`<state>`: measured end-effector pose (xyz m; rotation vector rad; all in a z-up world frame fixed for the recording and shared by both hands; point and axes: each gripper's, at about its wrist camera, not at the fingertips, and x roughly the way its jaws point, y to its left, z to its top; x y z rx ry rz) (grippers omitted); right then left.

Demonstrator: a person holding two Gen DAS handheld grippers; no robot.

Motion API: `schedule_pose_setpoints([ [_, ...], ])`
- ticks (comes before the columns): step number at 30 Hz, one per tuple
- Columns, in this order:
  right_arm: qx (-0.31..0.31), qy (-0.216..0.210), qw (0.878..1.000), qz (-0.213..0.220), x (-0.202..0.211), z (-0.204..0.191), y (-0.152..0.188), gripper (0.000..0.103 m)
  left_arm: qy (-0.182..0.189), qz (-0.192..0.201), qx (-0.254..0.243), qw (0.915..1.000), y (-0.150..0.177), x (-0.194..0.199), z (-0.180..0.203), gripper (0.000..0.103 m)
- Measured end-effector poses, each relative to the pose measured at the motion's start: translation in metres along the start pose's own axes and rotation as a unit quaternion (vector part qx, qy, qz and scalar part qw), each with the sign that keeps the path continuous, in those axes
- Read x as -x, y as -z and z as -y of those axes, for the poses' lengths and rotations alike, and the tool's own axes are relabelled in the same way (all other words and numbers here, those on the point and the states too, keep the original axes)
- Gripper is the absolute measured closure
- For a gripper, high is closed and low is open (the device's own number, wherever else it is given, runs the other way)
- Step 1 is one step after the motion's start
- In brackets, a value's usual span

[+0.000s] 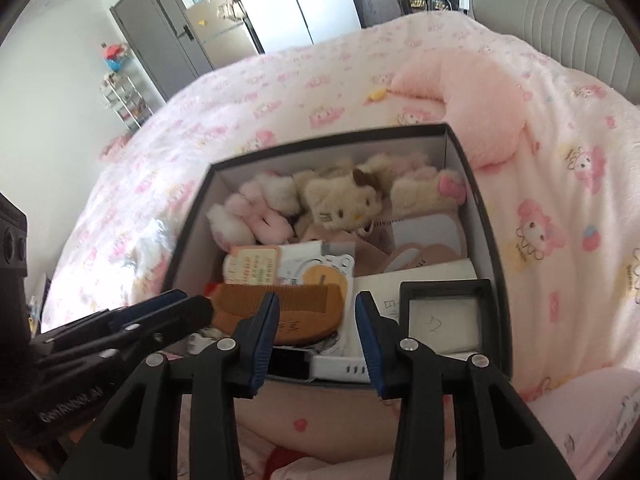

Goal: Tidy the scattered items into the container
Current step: 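Open the right tool to release the comb and withdraw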

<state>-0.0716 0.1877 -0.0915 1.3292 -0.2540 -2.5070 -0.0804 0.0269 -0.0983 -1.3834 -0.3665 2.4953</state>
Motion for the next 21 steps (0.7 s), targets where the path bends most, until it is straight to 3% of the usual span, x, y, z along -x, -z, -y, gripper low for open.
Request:
schedule_pose_setpoints([
  [9, 0.018, 0.015, 0.999, 0.032, 0.048, -0.028, 0.006, 0.066, 0.022, 0.026, -0.018, 0.9993, 0.004, 0.049, 0.009, 0.069],
  [21, 0.041, 0.031, 0.997, 0.050, 0.084, -0.060, 0.024, 0.066, 0.013, 0.053, -0.042, 0.9976, 0.021, 0.092, 0.011, 0.070],
])
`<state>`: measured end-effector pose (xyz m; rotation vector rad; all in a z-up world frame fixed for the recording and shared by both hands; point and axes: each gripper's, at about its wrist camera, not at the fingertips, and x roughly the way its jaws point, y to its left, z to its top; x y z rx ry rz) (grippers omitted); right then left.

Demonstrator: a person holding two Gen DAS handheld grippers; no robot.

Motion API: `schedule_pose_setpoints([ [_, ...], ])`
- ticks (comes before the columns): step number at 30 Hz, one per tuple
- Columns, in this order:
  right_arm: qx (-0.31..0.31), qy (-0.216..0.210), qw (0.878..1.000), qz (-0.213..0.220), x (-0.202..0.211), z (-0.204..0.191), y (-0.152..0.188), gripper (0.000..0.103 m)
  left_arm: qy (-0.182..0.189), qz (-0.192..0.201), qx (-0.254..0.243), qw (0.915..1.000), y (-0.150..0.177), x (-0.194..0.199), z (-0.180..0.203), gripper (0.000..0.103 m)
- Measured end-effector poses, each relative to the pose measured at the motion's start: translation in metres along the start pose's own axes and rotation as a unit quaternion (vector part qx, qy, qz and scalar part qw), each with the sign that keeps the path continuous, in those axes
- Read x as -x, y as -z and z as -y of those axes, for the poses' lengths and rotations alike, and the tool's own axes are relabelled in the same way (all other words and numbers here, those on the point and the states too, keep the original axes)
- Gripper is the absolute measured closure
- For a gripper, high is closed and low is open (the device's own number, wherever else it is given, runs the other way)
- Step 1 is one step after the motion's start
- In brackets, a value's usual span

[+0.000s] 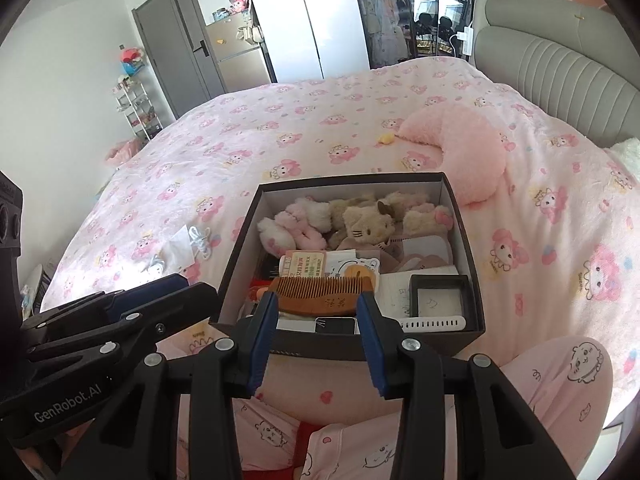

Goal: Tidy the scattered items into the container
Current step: 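Open the right tool to release the comb and withdraw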

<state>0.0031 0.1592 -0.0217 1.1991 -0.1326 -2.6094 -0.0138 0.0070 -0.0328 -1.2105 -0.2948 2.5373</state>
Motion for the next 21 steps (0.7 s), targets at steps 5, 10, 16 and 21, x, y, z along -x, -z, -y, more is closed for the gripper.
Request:
schedule_pose_setpoints([
  [5, 0.002, 0.002, 1.000, 0.000, 0.002, -0.007, 0.002, 0.066, -0.003, 0.002, 0.002, 1.0000, 0.003, 0.006, -0.003, 0.070],
  [10, 0.004, 0.002, 1.000, -0.007, -0.001, -0.011, 0.004, 0.066, -0.003, -0.001, 0.006, 1.0000, 0.006, 0.006, -0.007, 0.071],
  [16, 0.005, 0.001, 1.000, -0.013, -0.004, -0.014, 0.005, 0.066, -0.009, -0.001, 0.007, 0.9999, 0.008, 0.007, -0.010, 0.071],
  [21, 0.008, -0.001, 1.000, -0.016, -0.006, -0.018, 0.006, 0.066, -0.013, -0.001, 0.007, 0.9999, 0.008, 0.009, -0.015, 0.071],
])
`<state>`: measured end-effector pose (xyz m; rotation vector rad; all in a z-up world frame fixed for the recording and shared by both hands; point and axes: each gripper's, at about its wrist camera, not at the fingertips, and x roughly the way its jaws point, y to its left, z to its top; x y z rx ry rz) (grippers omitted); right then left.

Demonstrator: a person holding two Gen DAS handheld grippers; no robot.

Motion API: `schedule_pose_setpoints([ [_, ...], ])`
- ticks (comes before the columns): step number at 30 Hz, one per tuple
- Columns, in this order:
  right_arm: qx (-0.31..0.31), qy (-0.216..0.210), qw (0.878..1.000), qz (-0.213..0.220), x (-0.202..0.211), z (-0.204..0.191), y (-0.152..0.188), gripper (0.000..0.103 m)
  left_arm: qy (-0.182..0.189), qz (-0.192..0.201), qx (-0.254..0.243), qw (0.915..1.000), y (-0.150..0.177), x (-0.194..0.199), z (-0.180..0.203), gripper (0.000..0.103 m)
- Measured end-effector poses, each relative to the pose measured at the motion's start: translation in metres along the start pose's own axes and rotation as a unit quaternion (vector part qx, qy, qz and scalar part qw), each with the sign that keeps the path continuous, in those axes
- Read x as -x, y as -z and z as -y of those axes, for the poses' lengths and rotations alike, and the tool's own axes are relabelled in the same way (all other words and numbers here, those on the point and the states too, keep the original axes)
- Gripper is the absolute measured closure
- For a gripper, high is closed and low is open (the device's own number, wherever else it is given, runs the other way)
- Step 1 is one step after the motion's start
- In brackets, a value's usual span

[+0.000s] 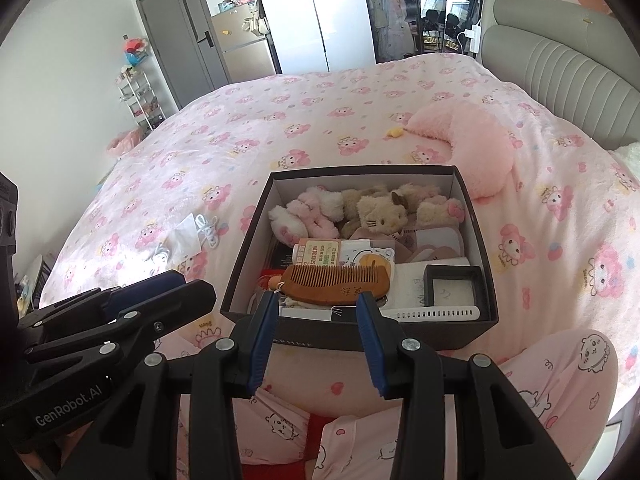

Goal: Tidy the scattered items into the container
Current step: 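Open the right tool to release the comb and withdraw, then move the right tool over the white cable bundle on the blanket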

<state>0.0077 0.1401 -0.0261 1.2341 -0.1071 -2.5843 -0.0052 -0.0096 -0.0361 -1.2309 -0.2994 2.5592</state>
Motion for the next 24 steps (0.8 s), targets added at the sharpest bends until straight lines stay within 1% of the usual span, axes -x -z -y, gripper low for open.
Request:
schedule_pose_setpoints([
  [9, 0.012, -0.006, 1.000, -0.011, -0.007, -0.021, -0.001, 0.066, -0.018, 0.003, 0.009, 0.9998, 0.004, 0.009, -0.018, 0.071],
  [17, 0.036, -0.032, 0.998, -0.033, -0.025, -0.050, -0.002, 0.066, -0.048, 0.004, 0.035, 0.9982, 0.012, 0.020, -0.049, 0.071],
  [24, 0.072, -0.066, 0.994, -0.057, -0.049, -0.089, -0.006, 0.066, -0.087, 0.007, 0.067, 0.9939, 0.019, 0.033, -0.088, 0.071],
])
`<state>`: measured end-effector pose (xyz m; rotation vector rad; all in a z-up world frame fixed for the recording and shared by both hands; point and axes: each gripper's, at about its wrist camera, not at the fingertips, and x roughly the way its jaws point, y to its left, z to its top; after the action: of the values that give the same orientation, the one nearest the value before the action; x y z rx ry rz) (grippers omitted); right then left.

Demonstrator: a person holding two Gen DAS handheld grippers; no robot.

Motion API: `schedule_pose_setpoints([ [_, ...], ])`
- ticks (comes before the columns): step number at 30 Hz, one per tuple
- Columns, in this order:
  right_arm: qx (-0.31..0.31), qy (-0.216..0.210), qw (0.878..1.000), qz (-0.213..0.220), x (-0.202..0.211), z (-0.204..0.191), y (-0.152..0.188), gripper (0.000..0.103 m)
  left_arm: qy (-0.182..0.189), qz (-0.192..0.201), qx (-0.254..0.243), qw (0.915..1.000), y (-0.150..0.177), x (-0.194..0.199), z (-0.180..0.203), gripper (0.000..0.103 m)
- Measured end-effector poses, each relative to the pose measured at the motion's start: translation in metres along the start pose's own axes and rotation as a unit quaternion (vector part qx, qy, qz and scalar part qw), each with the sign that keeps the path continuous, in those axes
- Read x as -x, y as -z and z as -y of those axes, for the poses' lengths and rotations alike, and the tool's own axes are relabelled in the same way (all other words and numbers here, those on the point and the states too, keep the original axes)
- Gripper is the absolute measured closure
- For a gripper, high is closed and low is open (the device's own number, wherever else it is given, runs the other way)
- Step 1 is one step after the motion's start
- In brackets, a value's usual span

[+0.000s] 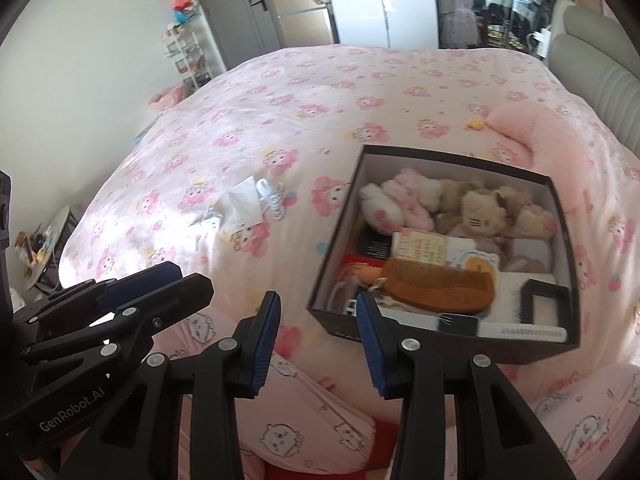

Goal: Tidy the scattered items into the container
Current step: 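Move the right tool over the white cable bundle on the blanket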

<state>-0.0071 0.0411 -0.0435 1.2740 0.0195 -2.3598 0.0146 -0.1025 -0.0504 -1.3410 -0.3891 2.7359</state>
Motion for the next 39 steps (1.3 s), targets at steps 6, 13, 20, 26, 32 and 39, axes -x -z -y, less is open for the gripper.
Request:
schedule_pose_setpoints([
  [6, 0.017, -0.034, 0.998, -0.042, -0.037, -0.028, -0.010, 0.066, -0.022, -0.004, 0.047, 0.9987, 0.002, -0.006, -0.046, 0.071],
  [13, 0.041, -0.041, 0.995, -0.082, -0.082, -0.065, -0.019, 0.066, -0.031, -0.009, 0.104, 0.9941, 0.007, -0.021, -0.102, 0.071],
  [20, 0.071, -0.049, 0.989, -0.119, -0.136, -0.105, -0.033, 0.066, -0.035, -0.017, 0.160, 0.9864, 0.006, -0.044, -0.168, 0.071],
  [26, 0.073, -0.078, 0.984, -0.145, -0.195, -0.126, -0.064, 0.066, -0.041, -0.016, 0.221, 0.9744, -0.002, -0.074, -0.230, 0.068],
  [32, 0.055, -0.076, 0.982, -0.164, -0.259, -0.132, -0.093, 0.066, -0.038, -0.028, 0.264, 0.9633, -0.011, -0.113, -0.279, 0.068],
  [39, 0.052, -0.102, 0.978, -0.174, -0.307, -0.146, -0.104, 0.066, 0.003, -0.037, 0.306, 0.9513, -0.015, -0.148, -0.312, 0.064],
])
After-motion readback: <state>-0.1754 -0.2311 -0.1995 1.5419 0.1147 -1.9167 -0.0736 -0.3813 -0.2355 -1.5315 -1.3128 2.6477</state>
